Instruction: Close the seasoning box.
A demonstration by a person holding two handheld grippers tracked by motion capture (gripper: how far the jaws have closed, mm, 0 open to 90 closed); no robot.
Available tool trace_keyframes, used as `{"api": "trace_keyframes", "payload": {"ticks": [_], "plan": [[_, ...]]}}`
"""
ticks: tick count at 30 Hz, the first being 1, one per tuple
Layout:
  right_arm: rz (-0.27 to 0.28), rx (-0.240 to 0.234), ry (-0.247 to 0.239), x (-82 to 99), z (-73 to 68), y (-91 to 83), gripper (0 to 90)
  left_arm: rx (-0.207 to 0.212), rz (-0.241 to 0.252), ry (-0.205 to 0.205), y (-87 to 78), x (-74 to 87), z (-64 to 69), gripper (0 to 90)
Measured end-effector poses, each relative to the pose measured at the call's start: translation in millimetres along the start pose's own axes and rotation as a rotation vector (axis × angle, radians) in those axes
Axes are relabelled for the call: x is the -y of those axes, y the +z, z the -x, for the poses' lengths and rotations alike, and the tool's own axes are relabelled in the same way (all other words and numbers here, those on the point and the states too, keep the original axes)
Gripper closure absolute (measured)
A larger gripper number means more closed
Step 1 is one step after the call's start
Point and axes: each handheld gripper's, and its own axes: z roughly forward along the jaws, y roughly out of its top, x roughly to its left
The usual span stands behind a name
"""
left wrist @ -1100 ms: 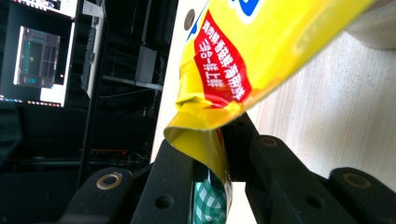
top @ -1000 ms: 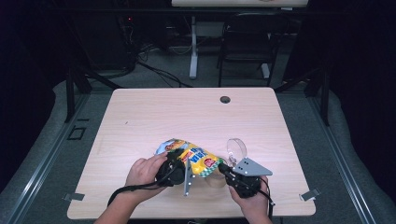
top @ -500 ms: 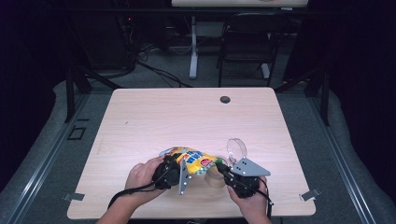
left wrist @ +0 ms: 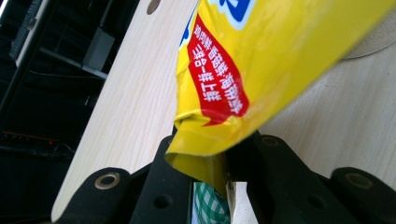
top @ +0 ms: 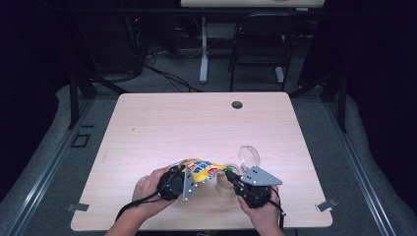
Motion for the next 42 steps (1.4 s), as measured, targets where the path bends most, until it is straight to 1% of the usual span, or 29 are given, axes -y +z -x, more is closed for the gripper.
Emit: {"api": "trace_keyframes", "payload": {"ticks": [4,8,10,12,14,19,20,21,24,27,28,29,31,37,39,40,42], "plan": [[0.002,0.000,-0.001,-0.3,0.1,0.0,89.6,0.014,0.010,-0.030,2.1,2.7,0.7,83.2],[0.000,-0.002,0.002,0.2,0.8,0.5,89.6,0.021,0.021,-0.046,4.3,4.6,2.5,83.7],[0.003,-0.002,0.008,0.0,1.7,0.5,89.5,0.032,0.028,-0.058,5.1,6.1,2.8,84.3],[0.001,-0.005,0.003,-0.1,2.5,0.0,89.3,0.040,0.031,-0.066,6.1,7.2,2.7,84.6],[0.003,-0.005,0.003,0.2,2.2,0.1,89.0,0.048,0.039,-0.088,7.0,8.3,2.6,85.0],[0.008,-0.006,0.007,0.6,2.4,0.7,87.3,0.071,0.046,-0.109,7.6,11.8,1.8,87.0],[0.007,-0.007,0.006,0.7,2.2,1.0,87.1,0.076,0.048,-0.116,7.6,12.5,1.7,87.2],[0.005,-0.008,0.003,0.7,2.1,1.0,86.9,0.085,0.054,-0.133,7.9,13.7,1.6,87.3],[0.011,-0.013,0.007,0.6,1.8,1.1,85.4,0.106,0.050,-0.156,7.9,16.1,0.6,87.5],[0.019,-0.017,0.006,0.7,1.4,1.1,83.7,0.115,0.048,-0.163,9.1,19.6,-0.4,87.5],[0.019,-0.017,0.006,0.8,1.4,1.2,82.5,0.113,0.045,-0.170,9.9,21.2,-0.1,87.5],[0.020,-0.021,0.005,0.9,1.4,1.3,81.3,0.114,0.042,-0.166,9.8,22.2,-0.6,87.6],[0.030,-0.018,0.003,0.9,1.0,1.2,77.8,0.118,0.048,-0.179,10.0,23.6,-1.5,87.9],[0.043,-0.016,0.009,0.8,2.1,0.0,73.5,0.143,0.059,-0.222,10.2,26.1,-4.6,88.2],[0.045,-0.017,0.009,0.6,2.0,-0.3,72.9,0.151,0.068,-0.242,10.4,27.6,-6.3,88.2],[0.046,-0.017,0.010,0.5,2.0,-0.6,72.8,0.158,0.073,-0.261,10.7,29.0,-7.5,88.2],[0.045,-0.017,0.009,0.5,2.1,-0.9,72.6,0.167,0.079,-0.285,10.7,30.9,-9.3,88.2]]}}
